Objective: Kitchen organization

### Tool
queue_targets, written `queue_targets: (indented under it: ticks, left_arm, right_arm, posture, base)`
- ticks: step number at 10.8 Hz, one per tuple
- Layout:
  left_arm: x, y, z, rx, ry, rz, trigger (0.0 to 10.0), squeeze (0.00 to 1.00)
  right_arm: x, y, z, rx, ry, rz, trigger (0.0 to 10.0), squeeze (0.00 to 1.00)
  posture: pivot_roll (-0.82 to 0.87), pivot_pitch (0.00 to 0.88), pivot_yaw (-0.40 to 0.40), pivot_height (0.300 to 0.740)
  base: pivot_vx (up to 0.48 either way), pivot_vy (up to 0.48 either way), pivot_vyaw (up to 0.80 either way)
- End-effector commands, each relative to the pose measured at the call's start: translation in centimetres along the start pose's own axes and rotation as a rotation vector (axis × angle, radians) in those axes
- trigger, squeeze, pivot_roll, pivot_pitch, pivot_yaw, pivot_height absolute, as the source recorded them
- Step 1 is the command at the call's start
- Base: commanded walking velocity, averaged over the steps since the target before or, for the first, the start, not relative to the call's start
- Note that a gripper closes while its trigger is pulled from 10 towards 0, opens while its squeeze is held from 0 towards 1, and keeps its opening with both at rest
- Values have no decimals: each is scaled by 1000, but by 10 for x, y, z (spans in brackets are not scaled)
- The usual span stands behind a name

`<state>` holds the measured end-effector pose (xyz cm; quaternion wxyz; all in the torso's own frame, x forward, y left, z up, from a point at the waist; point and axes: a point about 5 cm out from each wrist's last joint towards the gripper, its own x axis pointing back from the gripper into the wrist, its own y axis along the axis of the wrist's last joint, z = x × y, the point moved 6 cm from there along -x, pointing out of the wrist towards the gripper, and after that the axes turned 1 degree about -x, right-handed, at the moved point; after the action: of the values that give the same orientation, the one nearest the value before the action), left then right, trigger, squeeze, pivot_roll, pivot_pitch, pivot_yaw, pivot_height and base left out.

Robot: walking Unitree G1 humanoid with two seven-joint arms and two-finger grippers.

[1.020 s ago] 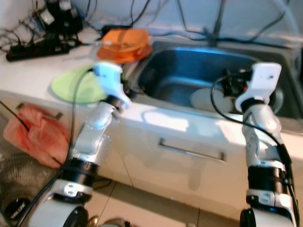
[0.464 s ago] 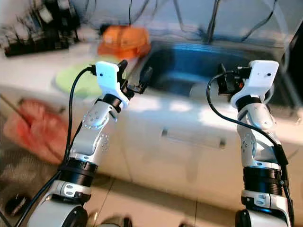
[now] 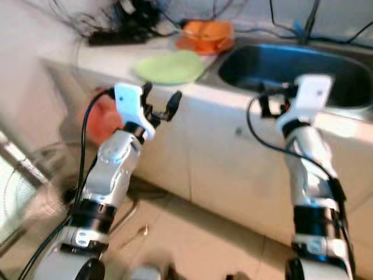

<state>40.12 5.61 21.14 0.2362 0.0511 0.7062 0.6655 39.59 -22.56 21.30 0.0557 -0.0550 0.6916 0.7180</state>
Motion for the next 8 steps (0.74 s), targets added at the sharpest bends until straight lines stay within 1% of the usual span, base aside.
queue_targets:
  ticks: [1,2,3,5,6,8]
  left_arm:
    - [-1,5,-1,2,-16,-14,10000,0]
    - [-1,6,-3,7,-28,-15,10000,0]
    - [-1,6,-4,14,-31,-17,10000,0]
    - [-1,3,-4,21,-25,-9,10000,0]
    - [2,-2,-4,24,-24,3,10000,0]
    - [5,-4,-4,31,-22,1,10000,0]
  right_arm:
    - [1,6,-4,3,-12,-18,10000,0]
    - [3,4,-4,1,-9,-15,10000,0]
    - [3,3,-2,-4,-1,-15,10000,0]
    - [5,0,3,-8,14,-3,10000,0]
    - [7,-6,6,-12,23,13,10000,0]
    - [8,-9,7,-12,27,19,10000,0]
  posture:
    - [73,18,49,740]
    - [70,18,51,740]
    - [68,17,53,740]
    - [67,19,51,740]
    - [66,21,49,740]
    - [67,23,47,740]
  base:
    - [277,0,0]
    - [454,0,0]
    - [259,0,0]
    - [0,0,0]
    - [0,0,-800]
    - [0,0,-800]
